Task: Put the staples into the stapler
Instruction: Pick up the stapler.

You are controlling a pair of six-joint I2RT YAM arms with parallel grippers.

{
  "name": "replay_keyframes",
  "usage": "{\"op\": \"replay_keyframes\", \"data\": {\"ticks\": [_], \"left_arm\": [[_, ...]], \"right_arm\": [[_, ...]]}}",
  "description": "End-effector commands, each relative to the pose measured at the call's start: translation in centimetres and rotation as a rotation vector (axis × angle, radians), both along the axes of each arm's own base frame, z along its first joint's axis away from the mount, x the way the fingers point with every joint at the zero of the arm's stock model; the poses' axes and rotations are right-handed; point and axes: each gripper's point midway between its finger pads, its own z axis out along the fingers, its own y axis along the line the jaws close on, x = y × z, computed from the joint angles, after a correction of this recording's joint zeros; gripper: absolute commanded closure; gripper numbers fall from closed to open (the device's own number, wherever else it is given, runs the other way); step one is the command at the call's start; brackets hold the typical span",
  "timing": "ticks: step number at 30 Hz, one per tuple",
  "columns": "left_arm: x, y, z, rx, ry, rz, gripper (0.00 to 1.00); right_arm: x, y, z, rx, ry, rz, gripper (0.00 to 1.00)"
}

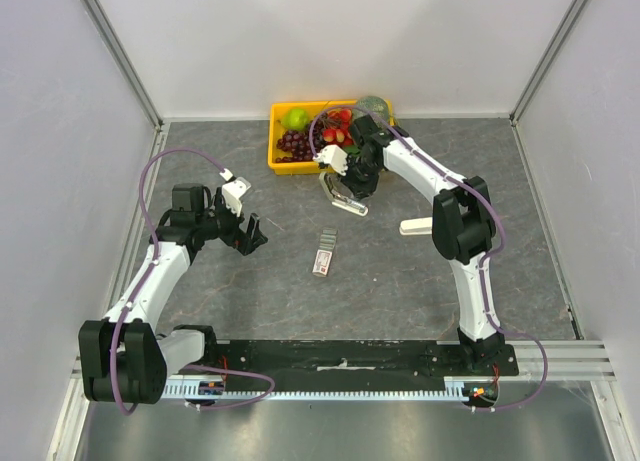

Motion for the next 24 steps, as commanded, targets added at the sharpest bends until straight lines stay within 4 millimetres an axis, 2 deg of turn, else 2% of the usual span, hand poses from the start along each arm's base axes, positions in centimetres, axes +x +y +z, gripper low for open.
{"op": "replay_keyframes", "data": {"ticks": [1,8,15,24], "left_arm": [[0.3,-0.2,0.8,-0.022,-0.020,-0.015,0.00],[0.2,-0.3,0.8,-0.024,-0.019,-0.015,0.00],[0.2,-0.2,0.7,-0.023,-0.017,-0.013,0.00],[0.3,-0.3,0.8,-0.025,-0.019,-0.017,0.00]], "right_arm": [[-0.4,-0.3,0.2,-0.022,0.034,-0.031,0.85],[-1.1,-0.9,-0.6,-0.058,0.085,-0.054,0.85],[-0.9,-1.0,-1.2,-0.075,0.087,-0.064,0.85],[-0.4,-0.5,-0.2,-0.049,0.059,-0.059,0.84]]}}
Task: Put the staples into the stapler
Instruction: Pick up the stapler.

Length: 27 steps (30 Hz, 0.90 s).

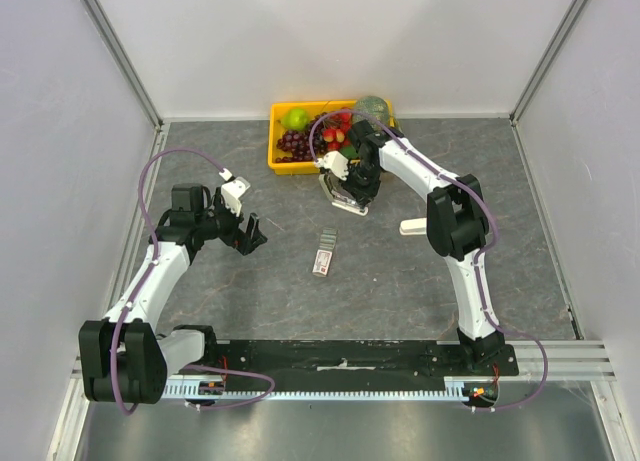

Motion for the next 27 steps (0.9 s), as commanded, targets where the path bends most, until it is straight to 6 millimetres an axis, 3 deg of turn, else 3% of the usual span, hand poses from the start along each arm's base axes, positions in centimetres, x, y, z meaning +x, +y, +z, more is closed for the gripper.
{"op": "replay_keyframes", "data": {"ticks": [1,11,27], "left_arm": [[0.2,-0.4,0.7,-0.025,-0.017,-0.022,0.00],[0.2,-0.4,0.8,-0.025,-0.018,-0.022,0.00],[0.2,-0.4,0.7,-0.027,-0.016,-0.020,0.00]], "right_arm": [[1.1,0.7,2.0,0.029,-0.051,-0.010,0.84],[1.5,0.8,2.7,0.033,-0.074,-0.007,0.84],[0.4,0.4,0.8,-0.024,-0.030,0.041,0.84]]}}
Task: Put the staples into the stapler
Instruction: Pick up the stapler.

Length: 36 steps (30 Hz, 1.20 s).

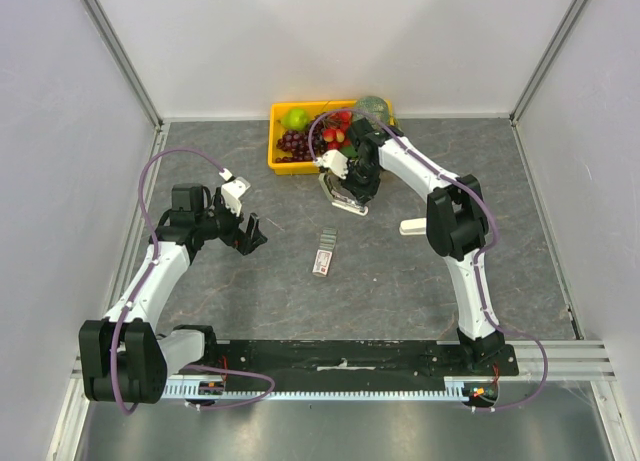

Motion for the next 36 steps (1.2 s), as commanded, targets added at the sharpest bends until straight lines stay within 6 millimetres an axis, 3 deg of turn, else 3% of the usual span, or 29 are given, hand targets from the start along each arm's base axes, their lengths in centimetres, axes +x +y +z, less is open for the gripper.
{"op": "replay_keyframes", "data": {"ticks": [1,13,22,36], "left_arm": [[0.2,-0.4,0.7,-0.027,-0.016,-0.020,0.00],[0.3,-0.4,0.7,-0.025,-0.018,-0.022,0.00],[0.2,-0.4,0.7,-0.026,-0.015,-0.021,0.00],[0.3,-0.3,0.7,-0.024,-0.014,-0.017,0.00]], "right_arm": [[-0.1,0.3,0.3,-0.017,-0.007,0.031,0.84],[0.2,0.2,-0.5,-0.059,-0.016,0.035,0.84],[0.9,1.1,2.5,0.007,-0.070,0.043,0.84],[0.8,-0.2,1.4,-0.073,-0.063,0.064,0.84]]}}
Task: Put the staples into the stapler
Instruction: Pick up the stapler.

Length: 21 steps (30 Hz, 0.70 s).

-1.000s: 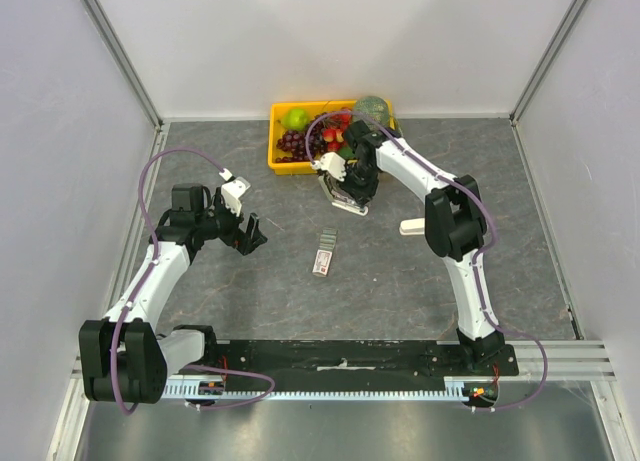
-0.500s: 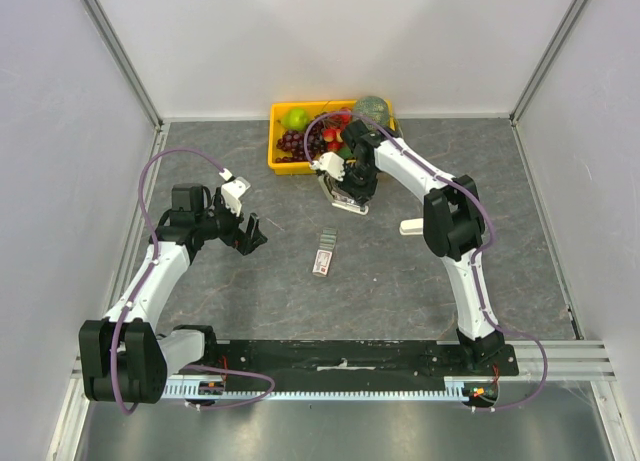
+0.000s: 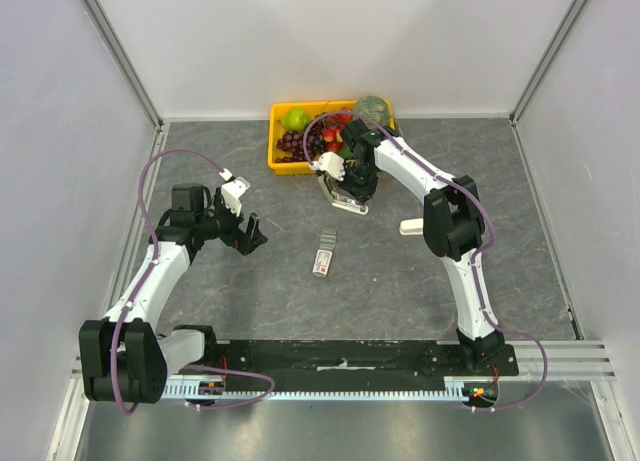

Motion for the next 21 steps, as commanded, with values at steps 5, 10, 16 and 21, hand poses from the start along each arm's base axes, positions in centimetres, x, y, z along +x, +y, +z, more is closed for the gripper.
{"op": "replay_keyframes", "data": {"ticks": [5,10,16,21], "left_arm": [[0.3,-0.3,0.6,-0.022,-0.017,-0.018,0.00],[0.3,-0.3,0.6,-0.023,-0.014,-0.017,0.00],[0.3,-0.3,0.7,-0.022,-0.017,-0.018,0.01],[0.3,-0.3,0.6,-0.023,-0.014,-0.017,0.00]], "right_arm": [[0.1,-0.4,0.8,-0.026,-0.007,0.035,0.84],[-0.4,-0.4,0.6,-0.022,0.017,0.044,0.83],[-0.4,-0.3,0.4,-0.022,0.025,0.044,0.83],[-0.6,-0.2,0.3,-0.018,0.035,0.049,0.83]]}}
